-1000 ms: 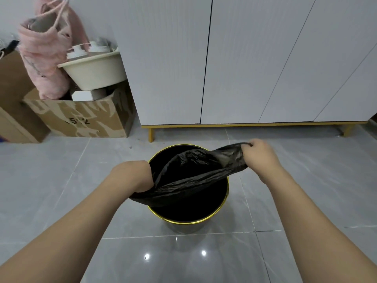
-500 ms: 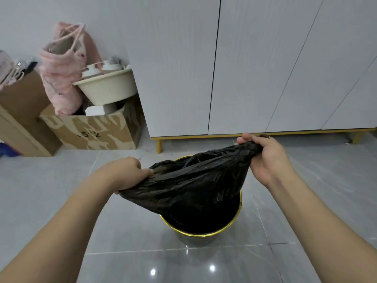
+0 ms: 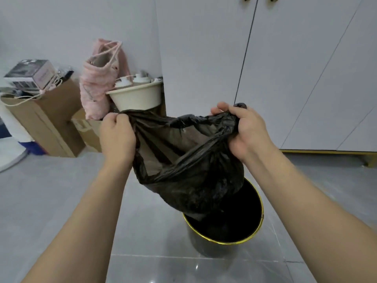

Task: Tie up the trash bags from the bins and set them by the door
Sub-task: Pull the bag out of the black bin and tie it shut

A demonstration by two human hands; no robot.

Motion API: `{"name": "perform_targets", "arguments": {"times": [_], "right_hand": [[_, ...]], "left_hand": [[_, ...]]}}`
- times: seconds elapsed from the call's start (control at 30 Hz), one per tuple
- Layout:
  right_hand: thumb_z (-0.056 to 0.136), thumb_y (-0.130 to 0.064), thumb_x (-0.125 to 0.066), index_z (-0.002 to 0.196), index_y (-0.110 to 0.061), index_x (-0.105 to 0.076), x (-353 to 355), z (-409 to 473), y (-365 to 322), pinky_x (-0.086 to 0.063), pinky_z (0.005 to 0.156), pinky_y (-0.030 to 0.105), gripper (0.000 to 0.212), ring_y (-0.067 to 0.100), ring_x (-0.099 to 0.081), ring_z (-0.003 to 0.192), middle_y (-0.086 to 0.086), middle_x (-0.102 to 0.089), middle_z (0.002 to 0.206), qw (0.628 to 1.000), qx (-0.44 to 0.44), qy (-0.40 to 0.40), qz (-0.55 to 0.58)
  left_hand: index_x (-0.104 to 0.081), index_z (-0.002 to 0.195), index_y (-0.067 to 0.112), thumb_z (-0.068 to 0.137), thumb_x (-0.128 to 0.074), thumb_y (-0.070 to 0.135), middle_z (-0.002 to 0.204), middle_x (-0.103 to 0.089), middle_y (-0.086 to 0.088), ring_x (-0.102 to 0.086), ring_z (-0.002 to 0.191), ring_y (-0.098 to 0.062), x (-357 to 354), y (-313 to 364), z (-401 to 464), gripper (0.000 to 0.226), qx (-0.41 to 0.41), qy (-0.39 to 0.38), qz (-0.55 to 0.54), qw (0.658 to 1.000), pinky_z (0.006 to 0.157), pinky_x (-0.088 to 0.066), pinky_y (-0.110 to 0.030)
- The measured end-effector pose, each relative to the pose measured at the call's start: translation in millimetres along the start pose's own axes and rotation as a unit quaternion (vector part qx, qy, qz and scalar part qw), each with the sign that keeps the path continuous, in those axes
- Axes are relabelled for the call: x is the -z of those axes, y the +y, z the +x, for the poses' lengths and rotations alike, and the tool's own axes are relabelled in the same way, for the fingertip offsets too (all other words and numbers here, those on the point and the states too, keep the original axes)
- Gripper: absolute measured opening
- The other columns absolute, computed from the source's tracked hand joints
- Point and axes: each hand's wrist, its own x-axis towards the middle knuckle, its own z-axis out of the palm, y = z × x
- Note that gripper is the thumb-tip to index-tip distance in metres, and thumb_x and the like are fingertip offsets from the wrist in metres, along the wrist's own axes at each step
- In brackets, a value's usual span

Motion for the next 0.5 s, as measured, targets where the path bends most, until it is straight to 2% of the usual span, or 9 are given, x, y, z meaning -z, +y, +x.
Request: {"name": "perform_targets", "arguments": {"times": [0.07, 0.13, 0.23, 0.3, 0.37, 0.43, 0.5], "right_hand": [[0.095, -0.004, -0.044, 0.108, 0.002, -0.055, -32, 1, 2, -0.059, 0.066, 0.04, 0.018, 0.031, -0.068, 0.074, 0.019, -0.07, 0.076, 0.999, -0.006, -0.042, 0.015], [0.095, -0.006, -0.045, 0.11, 0.001, -0.055, -60, 1, 8, -0.058, 0.064, 0.038, 0.019, 0.029, -0.069, 0.073, 0.018, -0.07, 0.076, 0.996, -0.012, -0.081, 0.033], [0.095, -0.005, -0.043, 0.099, 0.001, -0.057, -93, -4, 25, -0.057, 0.066, 0.038, 0.016, 0.029, -0.066, 0.074, 0.018, -0.068, 0.077, 0.99, -0.025, -0.134, 0.041], [0.094, -0.003, -0.043, 0.094, 0.003, -0.058, -105, -7, 42, -0.058, 0.068, 0.039, 0.016, 0.03, -0.065, 0.075, 0.019, -0.066, 0.078, 0.988, -0.03, -0.151, 0.017], [0.093, 0.002, -0.045, 0.096, 0.003, -0.053, -108, -9, 67, -0.059, 0.072, 0.044, 0.009, 0.03, -0.066, 0.073, 0.018, -0.068, 0.075, 0.989, -0.024, -0.137, -0.04], [0.095, 0.002, -0.044, 0.098, 0.001, -0.049, -99, -5, 97, -0.059, 0.076, 0.047, 0.006, 0.026, -0.069, 0.074, 0.011, -0.072, 0.075, 0.985, -0.01, -0.104, -0.14], [0.094, -0.002, -0.044, 0.099, -0.007, -0.048, -77, 3, 133, -0.059, 0.073, 0.039, 0.008, 0.024, -0.067, 0.083, 0.005, -0.07, 0.089, 0.959, 0.003, -0.06, -0.277]], "left_hand": [[-0.034, 0.06, 0.019, 0.086, -0.043, 0.012, 0.061, -0.034, 0.009, -0.034, 0.059, -0.007, 19, 12, 7, 0.029, -0.02, 0.069, -0.047, 0.996, 0.053, -0.03, -0.023], [-0.04, 0.061, 0.019, 0.088, -0.044, 0.011, 0.06, -0.037, 0.011, -0.034, 0.054, 0.001, 37, 19, 11, 0.029, -0.063, 0.095, -0.056, 0.992, 0.052, -0.03, -0.018], [-0.052, 0.075, 0.005, 0.089, -0.045, 0.019, 0.068, -0.045, 0.003, -0.039, 0.062, -0.007, 62, 15, 12, 0.021, -0.107, 0.1, -0.043, 0.988, 0.062, -0.036, -0.028], [-0.054, 0.081, 0.005, 0.091, -0.048, 0.028, 0.072, -0.049, -0.001, -0.044, 0.066, -0.01, 76, 4, 4, 0.026, -0.116, 0.074, -0.016, 0.99, 0.064, -0.04, -0.034], [-0.056, 0.089, 0.015, 0.088, -0.053, 0.038, 0.075, -0.056, 0.003, -0.051, 0.068, -0.009, 87, -15, -8, 0.023, -0.086, 0.036, 0.041, 0.995, 0.064, -0.043, -0.033], [-0.051, 0.1, 0.023, 0.082, -0.059, 0.042, 0.081, -0.061, 0.007, -0.057, 0.073, -0.009, 96, -46, -18, 0.027, -0.017, 0.006, 0.121, 0.993, 0.062, -0.045, -0.033], [-0.043, 0.106, 0.021, 0.079, -0.06, 0.039, 0.083, -0.059, 0.004, -0.058, 0.074, -0.016, 104, -88, -25, 0.037, 0.067, -0.034, 0.218, 0.973, 0.064, -0.046, -0.035]]}}
